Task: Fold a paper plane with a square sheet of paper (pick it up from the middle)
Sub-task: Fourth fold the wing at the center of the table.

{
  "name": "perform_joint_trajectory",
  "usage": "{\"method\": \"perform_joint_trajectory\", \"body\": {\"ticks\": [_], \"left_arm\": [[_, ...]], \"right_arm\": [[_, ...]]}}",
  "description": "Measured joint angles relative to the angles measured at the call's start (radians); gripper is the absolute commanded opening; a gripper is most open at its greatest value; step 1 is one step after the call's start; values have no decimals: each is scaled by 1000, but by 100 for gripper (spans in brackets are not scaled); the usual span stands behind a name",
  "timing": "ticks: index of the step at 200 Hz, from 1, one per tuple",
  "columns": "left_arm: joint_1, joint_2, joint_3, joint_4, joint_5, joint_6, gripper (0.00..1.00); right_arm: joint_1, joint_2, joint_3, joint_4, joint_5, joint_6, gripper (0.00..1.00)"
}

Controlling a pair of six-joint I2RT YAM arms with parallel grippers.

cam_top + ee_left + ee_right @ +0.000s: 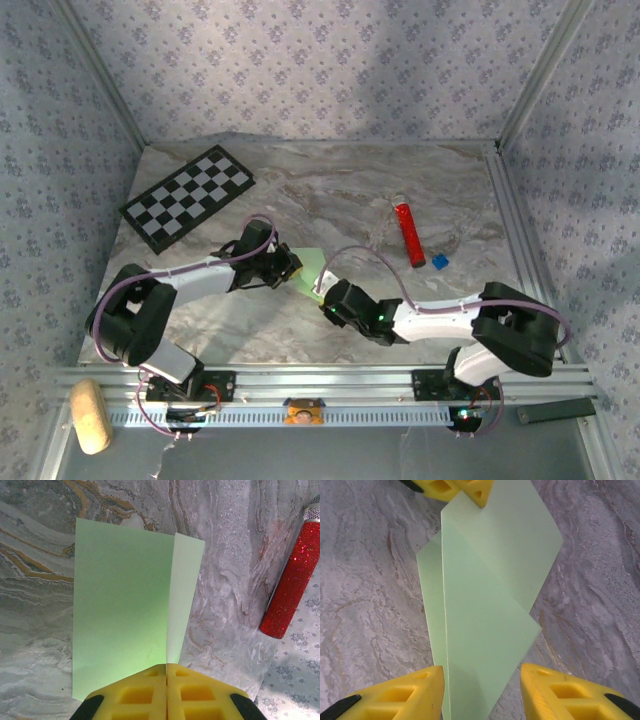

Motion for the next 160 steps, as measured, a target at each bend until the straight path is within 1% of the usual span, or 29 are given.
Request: {"method": "perform_joint_trajectory", "body": {"ticks": [40, 77, 119, 160], "left_arm": [[0, -2, 4, -15, 0, 1, 7], [0, -3, 23, -26, 0, 3, 7], [0, -3, 36, -30, 0, 4, 7], [0, -3, 36, -34, 0, 6, 7]], "right_arm": [[3, 56, 12, 10, 19, 0, 44], [9, 96, 34, 21, 36, -3, 39], [14, 105, 36, 22, 42, 0, 28], [16, 105, 36, 23, 41, 13, 27]]}}
